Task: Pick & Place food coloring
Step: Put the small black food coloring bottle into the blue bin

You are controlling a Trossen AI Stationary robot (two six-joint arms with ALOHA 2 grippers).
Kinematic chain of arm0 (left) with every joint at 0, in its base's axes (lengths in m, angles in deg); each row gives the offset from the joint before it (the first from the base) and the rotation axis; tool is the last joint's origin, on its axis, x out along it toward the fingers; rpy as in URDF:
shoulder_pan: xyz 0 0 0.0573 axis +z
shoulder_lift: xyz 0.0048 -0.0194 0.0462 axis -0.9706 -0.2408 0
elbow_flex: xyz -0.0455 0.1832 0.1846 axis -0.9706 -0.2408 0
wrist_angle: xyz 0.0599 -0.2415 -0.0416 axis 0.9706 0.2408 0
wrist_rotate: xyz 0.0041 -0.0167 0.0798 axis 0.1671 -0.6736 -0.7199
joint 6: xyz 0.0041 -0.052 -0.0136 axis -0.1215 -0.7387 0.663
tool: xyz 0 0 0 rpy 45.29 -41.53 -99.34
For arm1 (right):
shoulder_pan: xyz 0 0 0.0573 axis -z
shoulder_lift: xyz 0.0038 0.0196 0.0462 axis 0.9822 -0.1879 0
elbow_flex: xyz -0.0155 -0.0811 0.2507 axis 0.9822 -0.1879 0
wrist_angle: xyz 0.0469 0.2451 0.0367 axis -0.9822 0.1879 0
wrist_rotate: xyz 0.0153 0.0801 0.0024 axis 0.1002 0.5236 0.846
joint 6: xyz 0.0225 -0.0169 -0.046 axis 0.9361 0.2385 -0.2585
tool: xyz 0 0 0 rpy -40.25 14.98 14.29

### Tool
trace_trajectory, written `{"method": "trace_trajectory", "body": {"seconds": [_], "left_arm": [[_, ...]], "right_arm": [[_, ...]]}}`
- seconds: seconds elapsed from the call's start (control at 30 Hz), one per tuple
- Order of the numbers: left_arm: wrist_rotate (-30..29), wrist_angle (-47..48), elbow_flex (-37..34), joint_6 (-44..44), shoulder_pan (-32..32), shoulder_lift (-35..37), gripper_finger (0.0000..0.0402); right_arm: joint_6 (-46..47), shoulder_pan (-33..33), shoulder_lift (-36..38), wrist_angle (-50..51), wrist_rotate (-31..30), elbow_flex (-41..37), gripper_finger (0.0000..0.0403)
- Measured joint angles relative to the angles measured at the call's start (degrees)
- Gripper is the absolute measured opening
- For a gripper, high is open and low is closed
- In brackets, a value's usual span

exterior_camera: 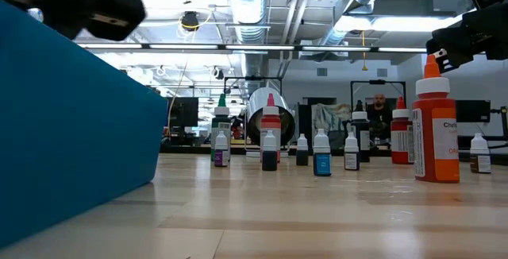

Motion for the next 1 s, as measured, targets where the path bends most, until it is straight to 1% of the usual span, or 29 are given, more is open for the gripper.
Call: {"method": "trace_trajectory", "body": {"seconds": [0.23, 0.47, 0.87, 1.0], "left_arm": [[0.05, 2.16, 5.23, 5.65, 2.61, -5.50, 0.0059], [0.19, 2.58, 6.45, 7.53, 4.09, -9.51, 0.0059], [0.08, 2.92, 6.38, 7.56, 5.42, -10.88, 0.0059], [0.08, 2.96, 6.38, 8.90, 5.42, -10.88, 0.0059]], "right_arm": [[0.00, 0.01, -0.02, 0.00, -0.02, 0.00, 0.0159], [-0.02, 0.00, -0.02, 0.00, -0.01, 0.00, 0.0159], [-0.01, 0.02, -0.01, 0.00, -0.01, 0.00, 0.0159], [-0.02, 0.00, -0.02, 0.00, 0.00, 0.00, 0.0159]]}}
